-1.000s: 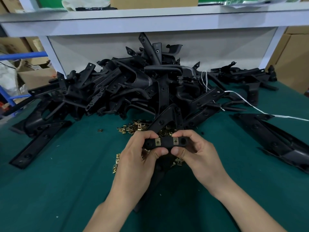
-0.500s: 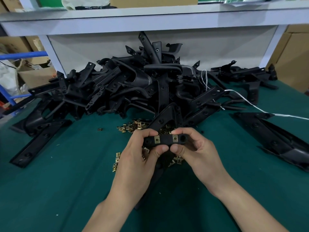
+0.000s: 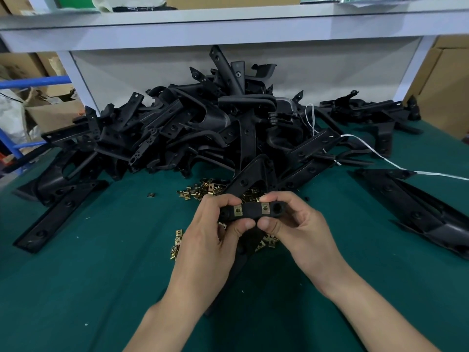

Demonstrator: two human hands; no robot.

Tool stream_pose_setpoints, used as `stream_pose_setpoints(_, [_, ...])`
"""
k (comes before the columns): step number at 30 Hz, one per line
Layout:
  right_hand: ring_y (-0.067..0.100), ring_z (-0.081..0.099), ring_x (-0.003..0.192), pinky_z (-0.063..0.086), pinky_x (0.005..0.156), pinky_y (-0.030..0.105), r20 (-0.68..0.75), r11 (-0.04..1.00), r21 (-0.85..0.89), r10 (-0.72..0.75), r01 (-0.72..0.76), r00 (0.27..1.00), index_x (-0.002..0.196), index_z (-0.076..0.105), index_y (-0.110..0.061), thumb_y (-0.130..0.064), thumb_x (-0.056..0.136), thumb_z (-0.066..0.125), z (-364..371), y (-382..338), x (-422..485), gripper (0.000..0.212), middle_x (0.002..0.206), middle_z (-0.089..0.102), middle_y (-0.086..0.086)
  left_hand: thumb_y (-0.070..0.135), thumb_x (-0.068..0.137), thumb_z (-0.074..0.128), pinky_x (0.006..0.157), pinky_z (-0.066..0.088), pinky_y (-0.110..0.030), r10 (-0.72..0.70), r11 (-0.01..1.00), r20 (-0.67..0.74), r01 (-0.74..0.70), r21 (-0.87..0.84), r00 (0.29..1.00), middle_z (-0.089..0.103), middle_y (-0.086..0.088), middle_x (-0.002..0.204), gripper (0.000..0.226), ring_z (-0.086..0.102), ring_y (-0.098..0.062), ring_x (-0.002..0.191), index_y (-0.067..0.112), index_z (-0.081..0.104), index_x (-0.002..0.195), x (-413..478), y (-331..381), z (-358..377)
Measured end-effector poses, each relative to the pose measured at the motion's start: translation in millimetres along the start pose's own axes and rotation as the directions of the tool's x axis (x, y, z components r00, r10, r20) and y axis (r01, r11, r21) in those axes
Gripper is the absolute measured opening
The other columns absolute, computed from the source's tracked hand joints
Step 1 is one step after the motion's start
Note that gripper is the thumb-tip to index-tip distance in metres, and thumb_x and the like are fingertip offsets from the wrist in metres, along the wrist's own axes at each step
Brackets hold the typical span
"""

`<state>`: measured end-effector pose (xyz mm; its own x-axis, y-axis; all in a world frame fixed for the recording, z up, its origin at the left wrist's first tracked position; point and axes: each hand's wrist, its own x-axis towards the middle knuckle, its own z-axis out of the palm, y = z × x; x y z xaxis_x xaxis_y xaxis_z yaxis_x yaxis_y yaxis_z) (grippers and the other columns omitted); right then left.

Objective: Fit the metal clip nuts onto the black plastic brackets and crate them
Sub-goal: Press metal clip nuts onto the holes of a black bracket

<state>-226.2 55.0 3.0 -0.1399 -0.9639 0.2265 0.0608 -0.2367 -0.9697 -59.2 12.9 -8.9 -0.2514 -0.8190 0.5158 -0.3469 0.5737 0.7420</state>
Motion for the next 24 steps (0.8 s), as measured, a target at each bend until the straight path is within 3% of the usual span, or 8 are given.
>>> stream_pose_setpoints(4, [0.003,0.066,0.09,0.051,0.078,0.016,-0.008,1.0,-0.016,-0.011,0.011,1.0,0.106,0.07,-0.038,-0.034,0.078,0.078,0.7,1.5,-0.7,0.029,0.096,0.072,-0.011,0.05,0.089,0.054,0.068,0.042,-0.007,0.008,1.0,-0.001,-0.008,-0.023,1.0,0.058,0.021,0.102,0.019,0.059,-0.004,0.084,0.051,0.048,0.107,1.5,0.3,1.4])
stream_pose_setpoints(11, [0.004,0.063,0.082,0.051,0.072,0.016,-0.01,0.999,-0.027,-0.02,0.02,1.0,0.099,0.07,-0.035,-0.03,0.078,0.077,1.3,3.8,0.2,0.023,0.087,0.069,-0.01,0.043,0.09,0.057,0.07,0.041,-0.007,0.038,0.999,-0.001,-0.038,-0.023,0.999,0.058,0.022,0.101,0.019,0.059,-0.003,0.087,0.043,0.052,0.108,3.0,-0.9,0.4])
stream_pose_setpoints(19, [0.002,0.061,0.078,0.049,0.069,0.014,0.004,0.999,-0.035,-0.041,0.041,0.999,0.098,0.07,-0.034,-0.028,0.078,0.075,-0.1,5.1,1.1,0.022,0.083,0.068,-0.013,0.049,0.088,0.057,0.069,0.042,-0.008,0.045,0.999,0.024,-0.045,-0.005,0.999,0.058,0.026,0.104,0.019,0.059,-0.005,0.085,0.053,0.049,0.105,5.5,1.1,-3.9])
stream_pose_setpoints(24, [0.004,0.06,0.08,0.05,0.072,0.016,0.009,0.999,-0.026,-0.034,0.034,0.999,0.098,0.071,-0.037,-0.034,0.076,0.078,-0.8,6.4,2.6,0.023,0.085,0.067,-0.012,0.05,0.085,0.064,0.067,0.042,-0.009,-0.026,0.999,0.04,0.027,-0.037,0.999,0.062,0.025,0.098,0.021,0.06,-0.003,0.083,0.052,0.053,0.103,5.0,-0.8,-3.5])
